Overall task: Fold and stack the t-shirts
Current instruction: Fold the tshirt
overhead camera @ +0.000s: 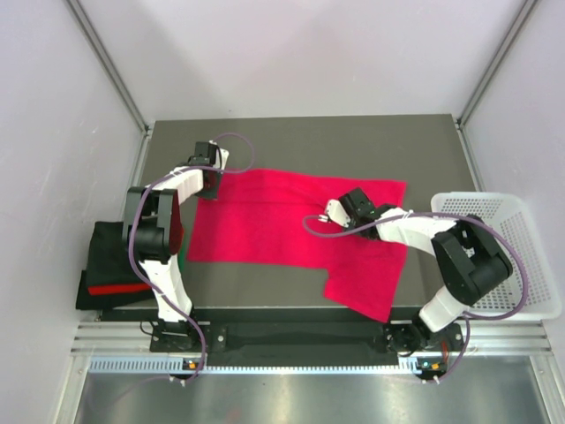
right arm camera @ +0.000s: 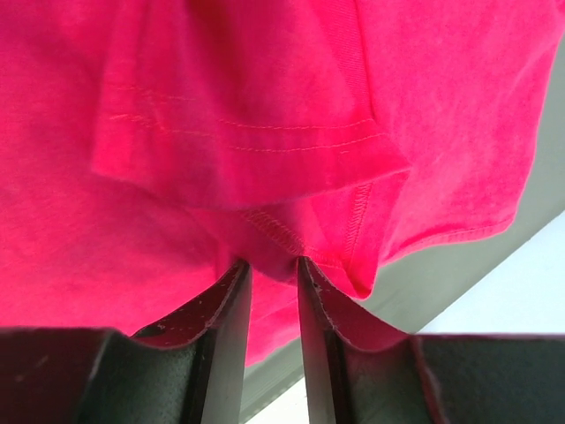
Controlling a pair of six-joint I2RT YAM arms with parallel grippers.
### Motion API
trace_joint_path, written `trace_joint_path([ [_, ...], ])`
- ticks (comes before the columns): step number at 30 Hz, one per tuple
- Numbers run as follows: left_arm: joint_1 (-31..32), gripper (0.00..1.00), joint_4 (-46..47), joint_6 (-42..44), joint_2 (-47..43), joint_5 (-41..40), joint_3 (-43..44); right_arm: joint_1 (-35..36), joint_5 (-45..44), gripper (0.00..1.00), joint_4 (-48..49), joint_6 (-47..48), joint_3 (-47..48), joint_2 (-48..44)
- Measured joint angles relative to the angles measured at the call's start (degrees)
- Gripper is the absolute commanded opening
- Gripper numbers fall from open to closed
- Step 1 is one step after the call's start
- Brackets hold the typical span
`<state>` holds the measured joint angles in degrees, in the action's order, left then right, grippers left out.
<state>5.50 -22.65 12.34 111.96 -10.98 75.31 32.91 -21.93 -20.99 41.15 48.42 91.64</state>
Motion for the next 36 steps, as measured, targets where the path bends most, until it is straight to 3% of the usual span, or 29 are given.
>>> trace_joint_path([
  [6,0.0,0.0,0.0,0.0,0.0,0.0,0.0,-0.7,-0.8,0.21,2.1,0.5,0.0,0.6],
  [12,0.0,0.0,0.0,0.0,0.0,0.0,0.0,-0.8,-1.0,0.0,3.2,1.1,0.0,1.2],
  [21,0.0,0.0,0.0,0.0,0.0,0.0,0.0,1.2,-0.8,0.0,-3.6,-0.8,0.3,-4.8],
  [23,0.0,0.0,0.0,0.0,0.0,0.0,0.0,3.0,0.8,0.02,-7.3,-2.1,1.4,-8.7],
  [25,0.0,0.0,0.0,0.0,0.0,0.0,0.0,4.2,3.1,0.23,-10.2,-3.5,3.3,-11.2],
  [26,0.0,0.0,0.0,0.0,0.0,0.0,0.0,4.6,4.8,0.28,-11.3,-4.6,4.5,-12.2],
  [32,0.0,0.0,0.0,0.0,0.0,0.0,0.0,3.7,7.1,0.31,-11.9,-5.7,5.9,-12.5],
  [36,0.0,0.0,0.0,0.0,0.0,0.0,0.0,-0.7,7.7,0.32,-11.1,-5.6,6.4,-10.8],
])
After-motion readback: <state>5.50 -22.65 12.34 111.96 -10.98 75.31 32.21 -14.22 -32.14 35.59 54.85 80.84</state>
